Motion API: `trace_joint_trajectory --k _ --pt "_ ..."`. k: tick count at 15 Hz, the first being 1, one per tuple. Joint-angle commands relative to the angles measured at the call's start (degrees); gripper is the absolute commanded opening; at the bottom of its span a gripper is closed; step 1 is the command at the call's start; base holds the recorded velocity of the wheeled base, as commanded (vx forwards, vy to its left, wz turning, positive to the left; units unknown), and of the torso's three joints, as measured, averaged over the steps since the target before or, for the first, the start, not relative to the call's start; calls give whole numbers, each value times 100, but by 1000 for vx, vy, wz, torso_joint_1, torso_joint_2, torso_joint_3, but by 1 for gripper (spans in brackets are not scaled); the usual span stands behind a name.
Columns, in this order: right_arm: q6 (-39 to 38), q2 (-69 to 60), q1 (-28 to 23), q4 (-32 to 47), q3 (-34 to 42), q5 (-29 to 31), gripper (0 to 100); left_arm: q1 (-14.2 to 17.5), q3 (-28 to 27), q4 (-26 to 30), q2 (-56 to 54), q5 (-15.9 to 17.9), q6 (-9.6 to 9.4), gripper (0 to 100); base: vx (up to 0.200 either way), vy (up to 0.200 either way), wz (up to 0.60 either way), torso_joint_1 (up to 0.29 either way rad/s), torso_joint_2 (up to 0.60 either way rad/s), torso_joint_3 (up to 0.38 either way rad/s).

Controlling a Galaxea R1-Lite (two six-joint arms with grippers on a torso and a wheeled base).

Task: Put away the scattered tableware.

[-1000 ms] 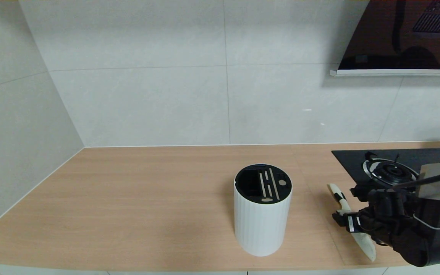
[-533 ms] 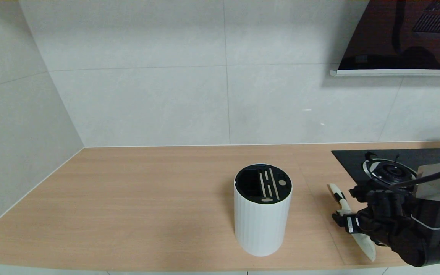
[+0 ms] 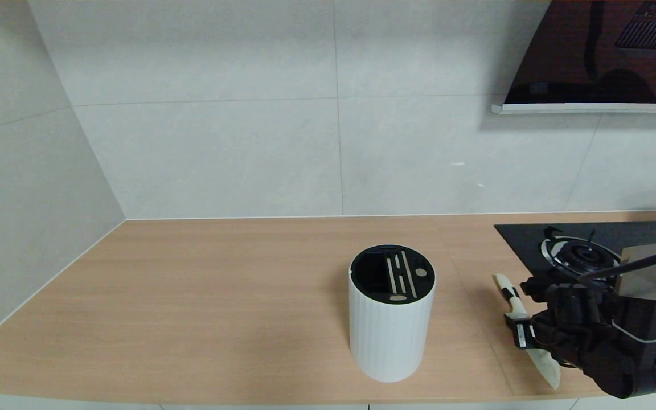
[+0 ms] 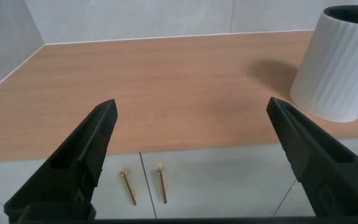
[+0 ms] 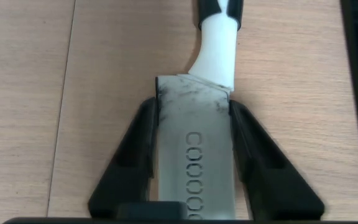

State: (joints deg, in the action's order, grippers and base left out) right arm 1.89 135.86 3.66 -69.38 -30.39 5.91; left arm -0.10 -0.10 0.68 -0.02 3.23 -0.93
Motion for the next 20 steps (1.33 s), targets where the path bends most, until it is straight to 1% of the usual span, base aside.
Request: trace_joint_trajectory --k 1,8,10,13,14,16,17,18,19,20 --pt "4 -42 3 3 16 -2 0 1 1 2 2 2 -4 100 0 0 0 0 0 0" --pt "-180 -921 3 56 262 -2 0 1 1 2 2 2 -4 100 0 0 0 0 0 0" --pt "-163 -1668 12 38 508 -11 0 1 1 2 2 2 5 100 0 0 0 0 0 0" --pt "-154 -2222 3 73 543 -2 0 1 1 -7 2 2 -22 100 0 0 0 0 0 0" --pt "-154 -2503 39 153 552 -2 0 1 1 -7 2 11 -30 100 0 0 0 0 0 0" --pt "-154 -3250 206 820 481 -2 0 1 1 -24 2 -24 -13 100 0 0 0 0 0 0" --pt "-163 -3593 258 1207 315 -2 0 1 -87 -130 2 -68 22 100 0 0 0 0 0 0" --pt "-180 -3927 320 1647 95 -11 0 1 -509 -130 2 20 49 100 0 0 0 0 0 0" --pt "-189 -4182 381 2051 -160 -20 0 -25 -957 169 125 319 40 100 0 0 0 0 0 0" --pt "-189 -4279 434 2227 -266 -20 0 -61 -1194 362 213 529 40 100 0 0 0 0 0 0"
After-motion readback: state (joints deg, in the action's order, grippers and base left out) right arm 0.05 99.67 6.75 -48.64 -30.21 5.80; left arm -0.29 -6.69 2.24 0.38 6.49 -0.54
